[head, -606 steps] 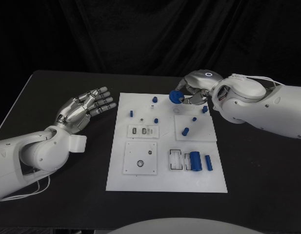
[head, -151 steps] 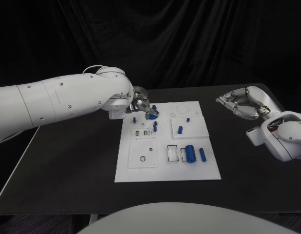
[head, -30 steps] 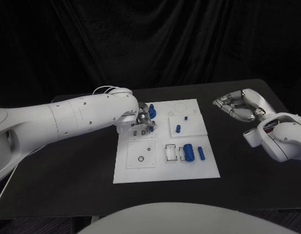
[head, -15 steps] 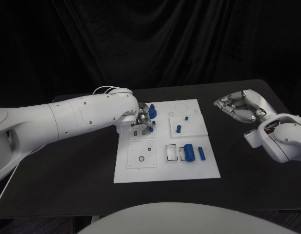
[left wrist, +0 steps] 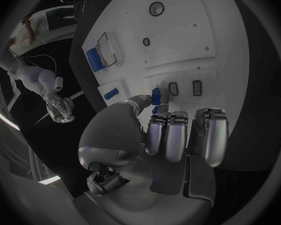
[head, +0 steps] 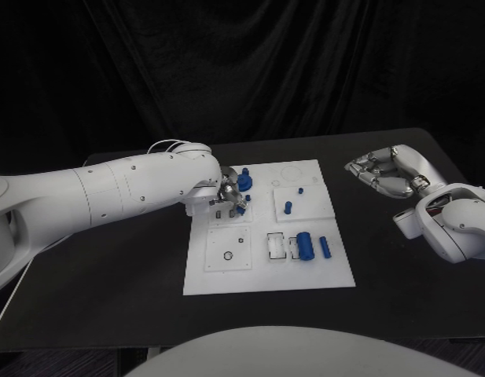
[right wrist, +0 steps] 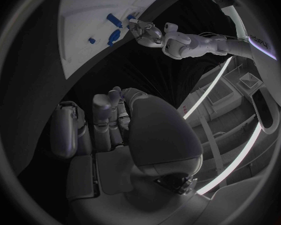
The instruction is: Assemble the parts on the task board
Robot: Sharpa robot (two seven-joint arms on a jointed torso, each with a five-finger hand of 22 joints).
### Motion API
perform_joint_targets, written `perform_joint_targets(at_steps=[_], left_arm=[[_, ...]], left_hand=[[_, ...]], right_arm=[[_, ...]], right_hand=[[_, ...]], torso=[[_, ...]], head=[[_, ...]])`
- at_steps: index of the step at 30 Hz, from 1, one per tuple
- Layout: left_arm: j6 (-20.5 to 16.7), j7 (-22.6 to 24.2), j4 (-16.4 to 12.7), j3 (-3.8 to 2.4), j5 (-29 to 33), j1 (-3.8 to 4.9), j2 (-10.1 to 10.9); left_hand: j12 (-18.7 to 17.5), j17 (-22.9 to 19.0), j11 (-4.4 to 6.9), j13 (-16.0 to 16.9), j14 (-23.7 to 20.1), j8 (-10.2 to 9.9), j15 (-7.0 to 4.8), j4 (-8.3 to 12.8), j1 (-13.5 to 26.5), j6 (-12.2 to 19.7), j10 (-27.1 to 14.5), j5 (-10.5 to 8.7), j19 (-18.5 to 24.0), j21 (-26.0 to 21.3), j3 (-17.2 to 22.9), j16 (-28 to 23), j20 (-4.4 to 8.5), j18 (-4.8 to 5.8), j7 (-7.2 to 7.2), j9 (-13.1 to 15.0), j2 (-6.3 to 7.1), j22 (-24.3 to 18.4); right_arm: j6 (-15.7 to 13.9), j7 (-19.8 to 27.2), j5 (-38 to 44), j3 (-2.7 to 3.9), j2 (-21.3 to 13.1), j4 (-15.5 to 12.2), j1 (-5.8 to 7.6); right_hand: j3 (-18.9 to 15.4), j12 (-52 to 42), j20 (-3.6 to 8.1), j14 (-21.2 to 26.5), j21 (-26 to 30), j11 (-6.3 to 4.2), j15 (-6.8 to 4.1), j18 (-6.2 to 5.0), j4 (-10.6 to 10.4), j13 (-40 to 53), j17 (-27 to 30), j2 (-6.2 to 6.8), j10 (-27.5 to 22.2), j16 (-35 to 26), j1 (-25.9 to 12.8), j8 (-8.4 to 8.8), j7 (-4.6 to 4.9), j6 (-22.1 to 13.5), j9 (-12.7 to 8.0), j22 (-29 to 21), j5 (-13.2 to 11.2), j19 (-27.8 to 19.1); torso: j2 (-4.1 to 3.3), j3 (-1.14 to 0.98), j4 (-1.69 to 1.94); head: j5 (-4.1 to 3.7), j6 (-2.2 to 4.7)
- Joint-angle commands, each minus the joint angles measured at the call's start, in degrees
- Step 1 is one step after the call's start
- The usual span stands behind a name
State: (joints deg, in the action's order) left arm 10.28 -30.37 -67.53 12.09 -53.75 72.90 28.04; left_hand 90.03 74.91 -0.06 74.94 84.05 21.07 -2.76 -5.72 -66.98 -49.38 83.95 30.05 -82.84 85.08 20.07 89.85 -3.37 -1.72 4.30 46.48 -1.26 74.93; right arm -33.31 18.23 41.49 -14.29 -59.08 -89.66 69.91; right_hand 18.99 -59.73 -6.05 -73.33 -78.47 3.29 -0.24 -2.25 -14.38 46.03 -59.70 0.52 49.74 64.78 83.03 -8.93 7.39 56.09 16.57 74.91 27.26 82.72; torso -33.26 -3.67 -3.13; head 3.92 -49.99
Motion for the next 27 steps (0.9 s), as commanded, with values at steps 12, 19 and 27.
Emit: perform_joint_targets(at_steps=[12, 19, 27], left_arm=[[-1.8, -1.0, -2.5, -0.01, 0.1, -0.18, 2.2], [-2.9, -1.8, -3.9, 0.00, 0.1, -0.18, 4.2], [-4.3, -2.2, -4.5, 0.00, 0.1, -0.30, 5.5]], left_hand=[[0.0, 15.1, 0.18, 15.1, 6.0, -0.5, -0.35, 1.7, 1.2, -0.7, 6.0, 0.90, 0.3, -0.3, 2.8, 0.2, 0.02, -0.94, -0.11, 0.7, 0.29, 5.0], [0.0, 15.1, 0.30, 15.1, 6.0, -0.6, -0.45, 1.9, 2.1, -1.1, 6.0, -0.04, -0.2, -0.1, 3.6, 0.2, 0.08, -0.80, -0.25, 1.4, 0.65, 5.5], [0.0, 15.1, 0.41, 15.1, 6.0, -0.7, -0.55, 1.9, 2.8, -1.5, 6.0, -0.36, -0.4, 0.0, 4.0, 0.2, 0.16, -0.76, -0.37, 1.7, 0.69, 5.7]], right_arm=[[0.0, -0.8, 0.0, 0.04, -0.7, -0.3, -0.19], [0.2, -0.9, 0.0, 0.04, -0.8, -0.3, -0.24], [0.4, -1.1, 0.0, 0.04, -0.7, -0.2, -0.37]], right_hand=[[0.4, 0.2, 0.10, -0.2, 0.2, -0.03, -0.07, -0.78, 0.0, -0.2, 0.0, 0.02, -0.5, 0.2, 0.4, -0.25, 0.04, -0.2, 0.1, 11.1, 0.5, -0.3], [0.6, 0.3, 0.09, -0.1, 0.3, -0.02, -0.06, -0.80, 0.2, -0.3, 0.1, 0.10, -0.6, 0.1, 0.6, -0.27, 0.05, -0.3, 0.1, 11.0, 0.8, -0.3], [0.9, 0.3, 0.09, -0.1, 0.3, -0.01, -0.05, -0.80, 0.3, -0.4, 0.1, 0.17, -0.7, 0.1, 0.8, -0.29, 0.07, -0.3, 0.2, 11.0, 1.0, -0.3]], torso=[[0.02, 0.03, 0.05], [-0.01, 0.03, 0.08], [-0.01, 0.01, 0.13]], head=[[0.13, -0.01], [0.30, -0.01], [0.38, -0.01]])
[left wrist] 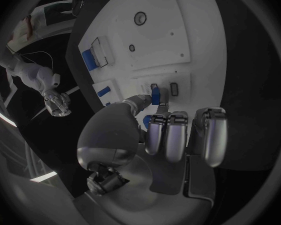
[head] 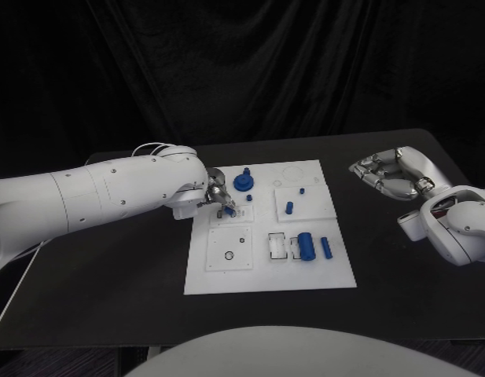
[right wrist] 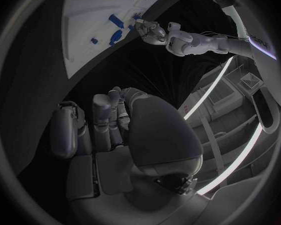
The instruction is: Assemble the parts on the task board
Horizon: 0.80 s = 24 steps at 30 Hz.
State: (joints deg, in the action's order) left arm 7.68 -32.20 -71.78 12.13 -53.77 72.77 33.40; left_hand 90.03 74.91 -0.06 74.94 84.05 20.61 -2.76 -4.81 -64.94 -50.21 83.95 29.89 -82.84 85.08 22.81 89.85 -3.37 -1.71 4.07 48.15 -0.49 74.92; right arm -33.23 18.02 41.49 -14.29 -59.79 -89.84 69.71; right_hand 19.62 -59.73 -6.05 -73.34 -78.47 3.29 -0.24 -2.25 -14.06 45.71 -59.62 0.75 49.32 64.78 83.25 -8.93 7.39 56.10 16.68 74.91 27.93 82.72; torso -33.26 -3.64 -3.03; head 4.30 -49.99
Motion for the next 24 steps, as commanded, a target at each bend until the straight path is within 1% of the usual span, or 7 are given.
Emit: perform_joint_targets(at_steps=[1, 8, 11, 13, 19, 21, 24], left_arm=[[-1.8, -0.4, -0.3, -0.04, 0.1, -0.22, 0.3], [-2.3, -0.4, -0.6, -0.04, 0.1, -0.79, 0.9], [-2.4, -0.3, -0.6, -0.04, 0.1, -1.02, 1.0], [-2.5, -0.3, -0.7, -0.04, 0.1, -1.19, 1.0], [-3.3, 0.1, -0.8, -0.04, 0.1, -1.49, 1.0], [-3.6, 0.3, -0.9, -0.04, 0.1, -1.59, 1.0], [-4.0, 0.3, -1.1, -0.04, 0.1, -1.74, 1.1]], left_hand=[[0.0, 15.1, 0.42, 15.1, 5.9, -0.2, -0.55, 1.0, 0.8, -0.7, 6.0, -0.20, -0.4, 0.0, 1.2, 0.2, 0.17, -0.76, -0.15, 0.0, -0.09, 5.8], [0.0, 15.1, 0.46, 15.1, 5.9, -0.3, -0.60, 0.9, 1.1, -0.8, 6.0, -0.51, -0.4, 0.0, 1.4, 0.2, 0.22, -0.76, -0.18, 0.2, -0.09, 5.8], [0.0, 15.1, 0.49, 15.1, 5.9, -0.6, -0.65, 0.9, 1.6, -0.9, 6.0, -1.28, -0.4, 0.0, 1.6, 0.2, 0.27, -0.77, -0.22, 0.4, -0.12, 5.8], [0.0, 15.1, 0.50, 15.1, 5.9, -0.6, -0.66, 0.8, 1.8, -0.9, 6.0, -1.63, -0.4, -0.1, 1.7, 0.2, 0.29, -0.78, -0.23, 0.4, -0.13, 5.7], [0.0, 15.1, 0.52, 15.1, 5.9, -0.9, -0.68, 0.7, 2.1, -1.0, 6.0, -2.36, -0.4, -0.1, 1.8, 0.2, 0.32, -0.78, -0.25, 0.6, -0.20, 5.7], [0.0, 15.1, 0.53, 15.1, 5.9, -0.9, -0.69, 0.7, 2.3, -1.0, 6.0, -2.58, -0.4, -0.1, 1.8, 0.2, 0.33, -0.78, -0.26, 0.7, -0.23, 5.7], [0.0, 15.1, 0.53, 15.1, 5.9, -0.9, -0.69, 0.7, 2.3, -1.0, 6.0, -2.66, -0.4, -0.1, 1.8, 0.2, 0.33, -0.78, -0.26, 0.7, -0.24, 5.7]], right_arm=[[0.4, -0.9, 0.0, 0.04, 0.0, 0.0, -0.20], [0.6, -1.0, 0.0, 0.04, -0.2, 0.1, -0.37], [0.7, -1.1, 0.0, 0.04, -0.1, 0.2, -0.43], [0.9, -1.2, 0.0, 0.04, -0.1, 0.2, -0.51], [1.0, -1.3, 0.0, 0.04, 0.0, 0.3, -0.65], [1.0, -1.3, 0.0, 0.04, 0.0, 0.3, -0.67], [1.0, -1.4, 0.0, 0.04, -0.1, 0.3, -0.69]], right_hand=[[0.3, 0.3, 0.09, -0.1, 0.4, 0.00, -0.05, -0.80, 0.1, -0.1, 0.1, -0.03, -0.3, 0.1, 0.6, -0.29, 0.09, -0.3, 0.1, 11.0, 0.4, -0.3], [0.5, 0.4, 0.09, 0.0, 0.4, 0.02, -0.04, -0.82, 0.2, -0.2, 0.1, 0.02, -0.4, 0.1, 0.8, -0.30, 0.11, -0.4, 0.1, 11.0, 0.7, -0.4], [0.6, 0.5, 0.08, 0.0, 0.5, 0.03, -0.04, -0.83, 0.3, -0.4, 0.1, 0.03, -0.6, 0.1, 0.8, -0.33, 0.12, -0.4, 0.1, 11.0, 0.8, -0.4], [0.7, 0.6, 0.08, 0.0, 0.5, 0.03, -0.03, -0.83, 0.4, -0.5, 0.2, 0.02, -0.7, 0.0, 0.9, -0.35, 0.13, -0.4, 0.1, 11.0, 1.0, -0.4], [0.8, 0.7, 0.08, 0.0, 0.5, 0.04, -0.03, -0.83, 0.4, -0.7, 0.2, 0.01, -0.9, 0.0, 1.0, -0.38, 0.13, -0.3, 0.1, 11.0, 1.0, -0.4], [0.8, 0.9, 0.08, 0.1, 0.5, 0.05, -0.02, -0.84, 0.5, -1.0, 0.2, 0.03, -1.2, -0.1, 1.0, -0.39, 0.14, -0.3, 0.1, 11.0, 1.1, -0.4], [0.8, 0.9, 0.08, 0.1, 0.5, 0.05, -0.02, -0.84, 0.5, -1.0, 0.2, 0.03, -1.2, -0.1, 1.0, -0.39, 0.14, -0.3, 0.1, 11.0, 1.1, -0.4]], torso=[[-0.01, -0.02, 0.02], [0.03, 0.05, -0.02], [0.03, 0.04, -0.10], [0.05, 0.02, -0.09], [0.14, 0.00, 0.23], [0.06, 0.00, 0.05], [0.07, 0.03, 0.04]], head=[[0.07, -0.01], [0.88, -0.01], [1.07, -0.01], [1.15, -0.01], [0.93, -0.01], [1.18, -0.01], [1.20, -0.01]])
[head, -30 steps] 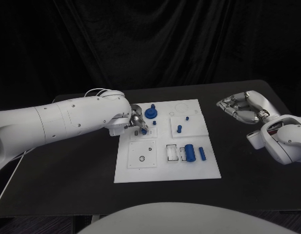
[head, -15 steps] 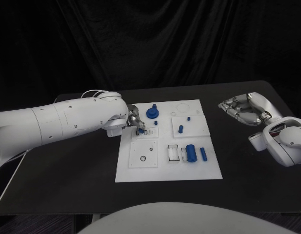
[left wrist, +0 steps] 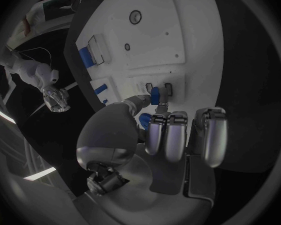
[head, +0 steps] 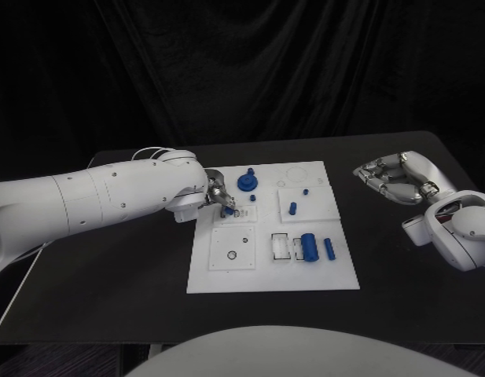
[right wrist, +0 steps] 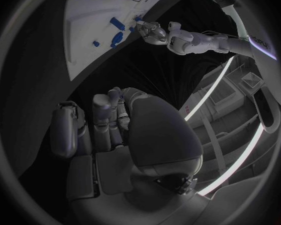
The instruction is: Assemble the parts on the task board
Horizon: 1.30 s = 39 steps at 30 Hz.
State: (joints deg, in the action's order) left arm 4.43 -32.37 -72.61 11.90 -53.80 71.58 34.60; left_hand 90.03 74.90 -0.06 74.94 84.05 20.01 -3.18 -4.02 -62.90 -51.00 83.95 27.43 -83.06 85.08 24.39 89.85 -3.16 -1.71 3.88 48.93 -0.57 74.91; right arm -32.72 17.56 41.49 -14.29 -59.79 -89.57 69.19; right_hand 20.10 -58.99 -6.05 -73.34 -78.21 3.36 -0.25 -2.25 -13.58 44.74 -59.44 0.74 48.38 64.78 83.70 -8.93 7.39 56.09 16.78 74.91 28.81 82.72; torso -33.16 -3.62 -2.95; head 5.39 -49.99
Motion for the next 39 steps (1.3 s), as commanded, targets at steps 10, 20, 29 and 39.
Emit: perform_joint_targets(at_steps=[10, 20, 29, 39], left_arm=[[-1.1, 0.4, -1.1, 0.19, 0.1, -0.83, 0.4], [-1.3, 0.7, -1.4, 0.19, 0.1, -0.95, 0.3], [-1.2, 0.7, -1.7, 0.19, 0.1, -0.97, 0.2], [-0.9, 0.8, -1.7, 0.19, 0.1, -0.99, 0.2]], left_hand=[[0.0, 15.1, 0.57, 15.1, 5.9, -0.4, -0.30, -0.1, 0.4, -0.5, 6.0, -0.49, -0.2, -0.1, 0.4, 0.2, 0.15, -0.77, -0.13, 0.0, -0.32, 5.8], [0.0, 15.1, 0.60, 15.1, 5.9, -0.4, -0.32, -0.1, 0.4, -0.6, 6.0, -0.53, -0.2, -0.1, 0.4, 0.2, 0.16, -0.78, -0.17, 0.1, -0.36, 5.8], [0.0, 15.1, 0.62, 15.1, 5.9, -0.4, -0.33, -0.1, 0.4, -0.7, 6.0, -0.54, -0.2, -0.2, 0.5, 0.2, 0.17, -0.81, -0.19, 0.1, -0.38, 5.7], [0.0, 15.1, 0.64, 15.1, 5.9, -0.4, -0.34, -0.1, 0.4, -0.7, 6.0, -0.54, 0.0, -0.3, 0.5, 0.2, 0.17, -0.88, -0.22, 0.1, -0.38, 5.4]], right_arm=[[0.7, -1.1, 0.0, 0.04, 0.0, 0.1, -0.19], [0.7, -1.2, 0.0, 0.04, 0.1, 0.3, -0.19], [0.7, -1.2, 0.0, 0.04, 0.1, 0.3, -0.19], [0.7, -1.3, 0.0, 0.04, 0.1, 0.4, -0.21]], right_hand=[[0.4, 0.3, 0.07, 0.1, 0.3, -0.01, -0.01, -0.84, 0.0, -0.2, 0.0, 0.06, -0.4, 0.0, 0.6, -0.42, 0.15, -0.3, 0.1, 11.0, 0.4, -0.4], [0.5, 0.4, 0.07, 0.1, 0.3, 0.00, -0.01, -0.85, 0.1, -0.2, 0.1, 0.07, -0.5, -0.1, 0.6, -0.42, 0.17, -0.3, 0.1, 11.0, 0.4, -0.4], [0.7, 0.4, 0.06, 0.1, 0.4, 0.06, 0.02, -0.86, 0.2, -0.3, 0.0, 0.17, -0.4, -0.1, 0.7, -0.29, 0.27, -0.6, 0.0, 11.0, 0.7, -0.5], [0.8, 0.4, 0.04, 0.1, 0.4, 0.11, 0.04, -0.85, 0.2, -0.3, 0.0, 0.17, -0.4, 0.0, 0.7, -0.19, 0.33, -0.9, 0.0, 11.0, 0.7, -0.5]], torso=[[-0.03, -0.01, -0.13], [-0.06, -0.05, -0.16], [-0.04, -0.04, -0.13], [-0.05, -0.03, -0.17]], head=[[0.27, -0.01], [0.29, -0.01], [0.22, -0.01], [0.39, -0.01]])
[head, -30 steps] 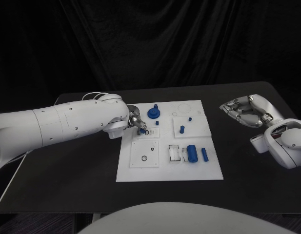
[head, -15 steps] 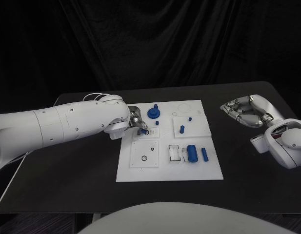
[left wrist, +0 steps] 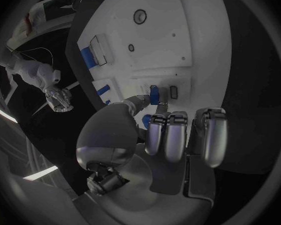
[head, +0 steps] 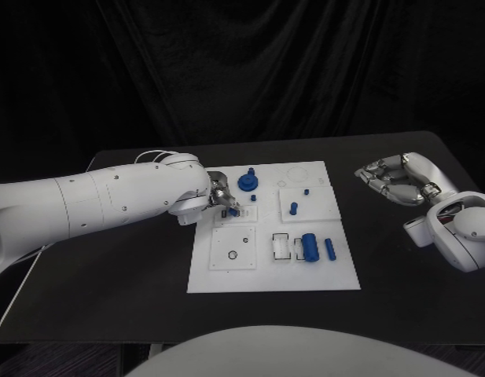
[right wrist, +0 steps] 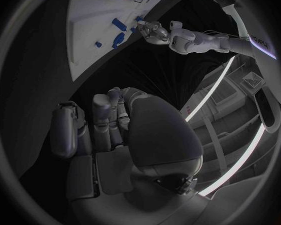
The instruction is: Assemble the parts on the task board
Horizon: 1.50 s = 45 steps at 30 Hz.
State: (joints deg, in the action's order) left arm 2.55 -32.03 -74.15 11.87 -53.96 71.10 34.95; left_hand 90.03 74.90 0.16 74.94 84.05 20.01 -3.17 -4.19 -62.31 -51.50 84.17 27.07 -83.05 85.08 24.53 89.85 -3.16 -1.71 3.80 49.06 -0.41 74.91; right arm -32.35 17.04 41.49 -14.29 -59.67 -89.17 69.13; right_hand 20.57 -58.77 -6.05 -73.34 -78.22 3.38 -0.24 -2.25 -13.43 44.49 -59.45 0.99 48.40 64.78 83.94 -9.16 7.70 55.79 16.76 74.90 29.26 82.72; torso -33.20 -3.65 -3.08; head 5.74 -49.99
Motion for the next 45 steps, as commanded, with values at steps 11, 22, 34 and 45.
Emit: perform_joint_targets(at_steps=[11, 22, 34, 45], left_arm=[[0.7, 0.6, 0.3, 0.22, 0.3, -0.59, -0.5], [0.7, 0.8, 0.5, 0.22, 0.3, -0.87, -0.7], [0.9, 0.7, 0.5, 0.22, 0.3, -0.98, -0.7], [-1.5, 2.0, -0.1, 0.22, 0.3, -1.04, 0.0]], left_hand=[[0.0, 15.1, 0.48, 15.1, 6.0, -0.9, -0.43, 0.0, 0.3, -0.4, 5.8, -1.84, 0.2, -0.6, 0.7, 0.2, 0.26, -0.94, -0.16, 0.3, -0.86, 5.2], [0.0, 15.1, 0.45, 15.1, 6.0, -1.5, -0.42, -0.9, 1.3, -0.7, 5.8, -4.76, 0.2, -0.8, 0.3, 0.2, 0.29, -0.97, -0.15, 0.7, -1.25, 5.1], [0.0, 15.1, 0.46, 15.1, 6.0, -1.6, -0.43, -0.9, 1.3, -0.8, 5.8, -4.97, 0.2, -0.8, 0.3, 0.2, 0.29, -0.98, -0.18, 0.7, -1.34, 5.1], [0.0, 15.1, 0.65, 15.1, 6.0, -2.3, -0.60, 1.1, -0.1, -1.5, 5.8, 0.78, 0.2, -1.0, 1.7, 0.2, 0.46, -0.99, -0.32, 1.8, -0.87, 5.1]], right_arm=[[0.5, -1.2, 0.0, 0.04, -0.2, -0.1, -0.26], [0.6, -1.6, 0.0, 0.04, -0.3, -0.1, -0.28], [0.7, -1.9, 0.0, 0.04, -0.3, 0.0, -0.28], [0.8, -2.1, 0.0, 0.04, -0.3, 0.0, -0.41]], right_hand=[[0.4, 0.2, 0.04, 0.1, 0.4, 0.11, 0.05, -0.86, 0.1, -0.1, 0.0, -0.08, -0.4, 0.0, 0.5, 0.06, 0.04, -0.6, 0.0, 11.0, 0.3, -0.5], [0.4, 0.2, 0.03, 0.1, 0.4, 0.13, 0.07, -0.87, 0.1, -0.1, 0.1, -0.13, -0.4, -0.1, 0.5, 0.05, 0.06, -0.6, 0.0, 11.0, 0.3, -0.5], [0.5, 0.1, 0.02, 0.1, 0.5, 0.14, 0.08, -0.88, 0.1, -0.1, 0.1, -0.15, -0.4, 0.0, 0.5, 0.05, 0.07, -0.6, 0.0, 10.9, 0.3, -0.5], [0.6, 0.1, 0.01, 0.1, 0.6, 0.15, 0.09, -0.90, 0.2, -0.2, 0.1, -0.19, -0.4, -0.1, 0.6, 0.05, 0.08, -0.7, 0.0, 10.9, 0.4, -0.6]], torso=[[-0.01, 0.01, -0.02], [-0.04, 0.01, -0.03], [-0.03, 0.02, 0.01], [0.02, 0.03, -0.06]], head=[[-0.01, -0.01], [-0.05, -0.01], [0.01, -0.01], [0.09, -0.01]])
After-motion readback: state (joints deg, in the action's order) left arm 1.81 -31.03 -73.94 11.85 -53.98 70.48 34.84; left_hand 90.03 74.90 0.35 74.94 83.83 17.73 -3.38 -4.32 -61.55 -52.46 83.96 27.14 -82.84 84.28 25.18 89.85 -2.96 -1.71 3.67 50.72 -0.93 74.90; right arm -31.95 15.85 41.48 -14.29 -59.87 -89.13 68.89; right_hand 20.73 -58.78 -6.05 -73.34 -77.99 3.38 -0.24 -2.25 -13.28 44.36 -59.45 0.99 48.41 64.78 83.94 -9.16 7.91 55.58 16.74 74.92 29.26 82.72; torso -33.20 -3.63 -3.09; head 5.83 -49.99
